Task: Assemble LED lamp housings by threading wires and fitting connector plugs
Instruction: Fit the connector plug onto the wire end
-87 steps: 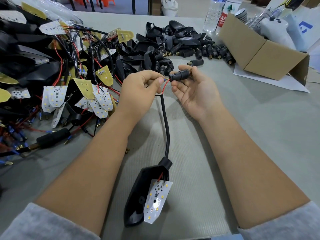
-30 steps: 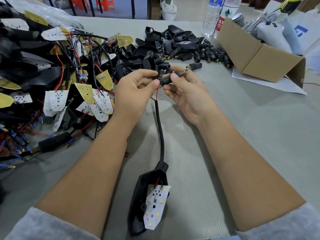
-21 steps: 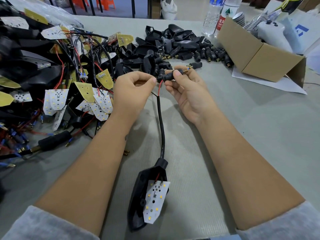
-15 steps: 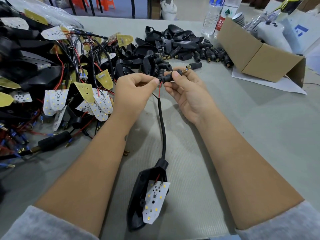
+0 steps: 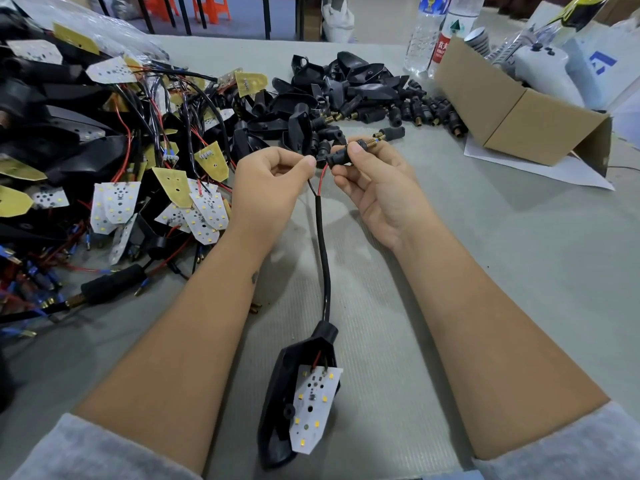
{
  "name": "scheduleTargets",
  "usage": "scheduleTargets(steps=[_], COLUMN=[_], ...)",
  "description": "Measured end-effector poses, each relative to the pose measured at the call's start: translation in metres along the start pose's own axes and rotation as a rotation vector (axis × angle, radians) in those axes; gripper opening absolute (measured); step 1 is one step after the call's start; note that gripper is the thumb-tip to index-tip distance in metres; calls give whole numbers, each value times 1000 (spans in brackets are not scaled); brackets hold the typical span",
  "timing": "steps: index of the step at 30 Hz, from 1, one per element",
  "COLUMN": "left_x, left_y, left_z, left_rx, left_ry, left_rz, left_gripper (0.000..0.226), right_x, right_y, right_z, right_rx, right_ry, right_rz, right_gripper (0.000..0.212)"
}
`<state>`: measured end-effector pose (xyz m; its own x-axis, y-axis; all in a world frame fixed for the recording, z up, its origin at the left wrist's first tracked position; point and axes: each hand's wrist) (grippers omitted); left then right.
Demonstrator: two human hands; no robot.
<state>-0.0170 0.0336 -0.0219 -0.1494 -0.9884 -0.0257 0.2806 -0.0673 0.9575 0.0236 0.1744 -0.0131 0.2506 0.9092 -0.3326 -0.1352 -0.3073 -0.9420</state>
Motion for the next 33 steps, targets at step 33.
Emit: scheduleTargets(steps=[33], left_x=[-7], left_y=[-5], left_z=[-2], left_rx=[-6], left_ry=[-142], left_rz=[-25], left_gripper=[19], right_x=[2], right_y=[0], right_z=[3], right_rx=[-9], right_ry=[83], right_rz=[11], right_gripper=[9])
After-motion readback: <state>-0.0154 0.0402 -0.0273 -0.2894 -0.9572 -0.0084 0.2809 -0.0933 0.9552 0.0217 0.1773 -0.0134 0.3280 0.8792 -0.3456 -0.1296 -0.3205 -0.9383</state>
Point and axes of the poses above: each hand's wrist, its own z-axis towards the middle knuckle, its own x-axis out of the back of the hand, y = z × x, and after that the axes turned 10 degrees about -z, right-handed
